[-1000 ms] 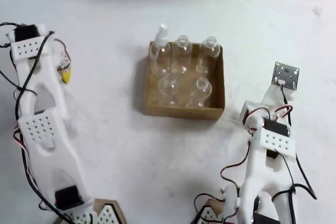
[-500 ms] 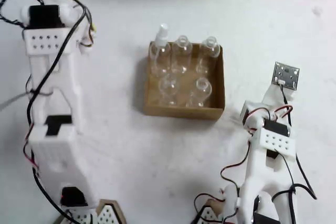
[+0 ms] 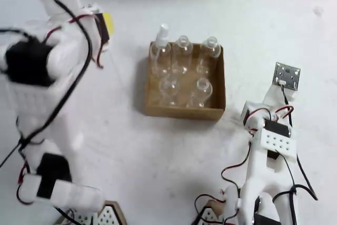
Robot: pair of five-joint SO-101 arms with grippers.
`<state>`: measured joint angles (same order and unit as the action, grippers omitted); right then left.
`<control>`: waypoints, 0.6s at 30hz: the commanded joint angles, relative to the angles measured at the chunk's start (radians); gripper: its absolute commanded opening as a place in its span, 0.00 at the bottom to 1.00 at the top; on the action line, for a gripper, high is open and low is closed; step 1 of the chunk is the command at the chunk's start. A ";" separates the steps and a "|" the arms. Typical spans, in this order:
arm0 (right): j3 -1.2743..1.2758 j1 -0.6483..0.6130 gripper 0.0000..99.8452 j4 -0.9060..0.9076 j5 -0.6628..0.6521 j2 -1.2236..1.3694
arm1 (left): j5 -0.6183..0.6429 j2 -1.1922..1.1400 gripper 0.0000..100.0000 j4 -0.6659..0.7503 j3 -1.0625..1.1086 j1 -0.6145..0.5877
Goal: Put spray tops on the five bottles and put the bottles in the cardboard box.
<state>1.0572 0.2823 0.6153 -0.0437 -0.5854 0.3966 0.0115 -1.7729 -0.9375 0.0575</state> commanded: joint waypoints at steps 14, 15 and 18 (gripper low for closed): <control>-0.005 -0.004 0.14 -0.018 -0.012 0.001 | -0.104 0.631 0.02 0.252 0.611 0.134; -0.005 -0.004 0.14 -0.018 -0.012 0.001 | -0.106 0.661 0.02 0.295 0.658 0.133; -0.005 -0.005 0.14 -0.018 -0.012 0.001 | -0.103 0.730 0.02 0.402 0.829 0.139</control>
<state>1.0572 0.2823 0.6153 -0.0437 -0.5854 0.3015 0.6421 -1.5259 -0.2854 0.1788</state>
